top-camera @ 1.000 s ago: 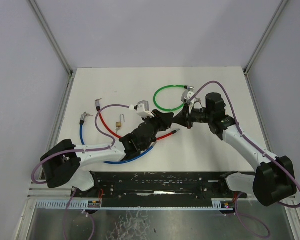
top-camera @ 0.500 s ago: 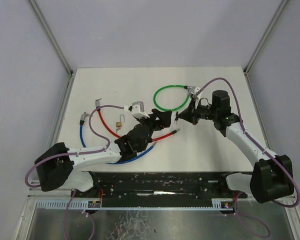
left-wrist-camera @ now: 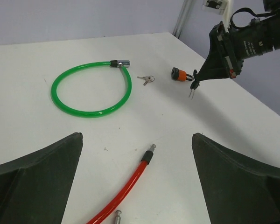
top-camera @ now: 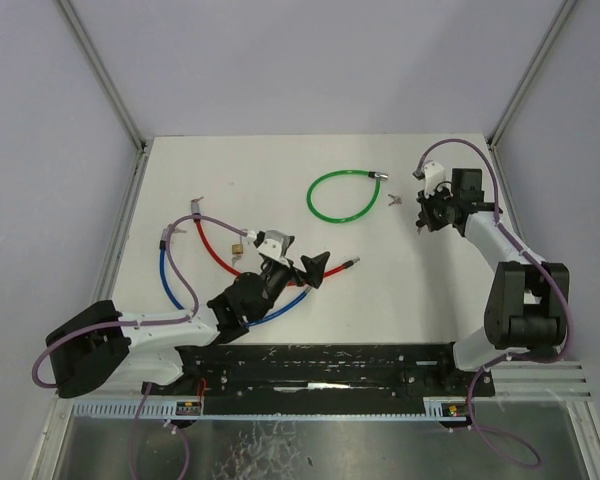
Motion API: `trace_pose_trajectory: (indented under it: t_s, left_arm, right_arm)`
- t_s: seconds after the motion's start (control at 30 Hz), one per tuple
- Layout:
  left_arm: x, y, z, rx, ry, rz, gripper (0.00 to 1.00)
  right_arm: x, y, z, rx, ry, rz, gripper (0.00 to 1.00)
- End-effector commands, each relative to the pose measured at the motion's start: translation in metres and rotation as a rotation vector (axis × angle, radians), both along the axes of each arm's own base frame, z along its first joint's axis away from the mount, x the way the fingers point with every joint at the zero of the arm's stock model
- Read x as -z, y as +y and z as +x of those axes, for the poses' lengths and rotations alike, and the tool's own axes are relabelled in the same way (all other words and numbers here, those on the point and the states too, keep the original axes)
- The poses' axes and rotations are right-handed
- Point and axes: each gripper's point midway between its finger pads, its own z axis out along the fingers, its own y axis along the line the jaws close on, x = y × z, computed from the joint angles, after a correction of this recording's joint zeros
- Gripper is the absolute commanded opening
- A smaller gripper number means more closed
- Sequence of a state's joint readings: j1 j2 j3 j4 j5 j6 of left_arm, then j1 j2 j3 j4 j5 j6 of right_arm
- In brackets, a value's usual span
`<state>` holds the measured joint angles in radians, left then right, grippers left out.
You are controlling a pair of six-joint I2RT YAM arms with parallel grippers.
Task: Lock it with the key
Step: Place the key at the center of the board, then pick up the lock from the center of the board.
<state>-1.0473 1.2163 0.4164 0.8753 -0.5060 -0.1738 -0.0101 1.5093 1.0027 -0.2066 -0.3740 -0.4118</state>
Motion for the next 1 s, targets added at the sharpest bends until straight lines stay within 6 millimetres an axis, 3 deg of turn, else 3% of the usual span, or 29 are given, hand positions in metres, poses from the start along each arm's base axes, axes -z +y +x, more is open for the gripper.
trace_pose_trajectory:
  t_s: [0.0,0.07,0.17,0.43,0.57,0.7,0.8,0.97]
  left_arm:
    - [-0.019,0.001,-0.005,0.032,-0.118,0.033,1.00]
    - [-0.017,0.003,-0.005,0.027,-0.118,0.046,1.00]
    - [-0.014,0.008,-0.004,0.014,-0.118,0.054,1.00]
    - [-0.011,0.014,-0.006,0.002,-0.114,0.058,1.00]
    - [-0.010,0.015,-0.005,-0.001,-0.112,0.061,1.00]
    - [-0.008,0.015,-0.005,-0.004,-0.107,0.062,1.00]
    - [-0.007,0.015,-0.003,-0.010,-0.103,0.057,1.00]
    - [-0.003,0.016,0.002,-0.014,-0.077,0.026,1.00]
  right_arm:
    - [0.005,-0.060,0.014,0.165,0.015,-0.214,0.00]
    - [0.017,-0.079,0.016,0.225,0.046,-0.259,0.00]
    - [0.029,-0.092,0.018,0.284,0.085,-0.257,0.00]
    - [0.057,-0.100,0.034,0.373,0.126,-0.241,0.03]
    - [0.058,-0.095,0.039,0.380,0.143,-0.207,0.15]
    - [0.042,-0.093,0.041,0.384,0.085,-0.187,0.42]
    - [0.019,-0.083,0.039,0.346,0.033,-0.145,0.52]
    - [-0.031,-0.027,0.020,0.093,-0.049,0.060,0.63]
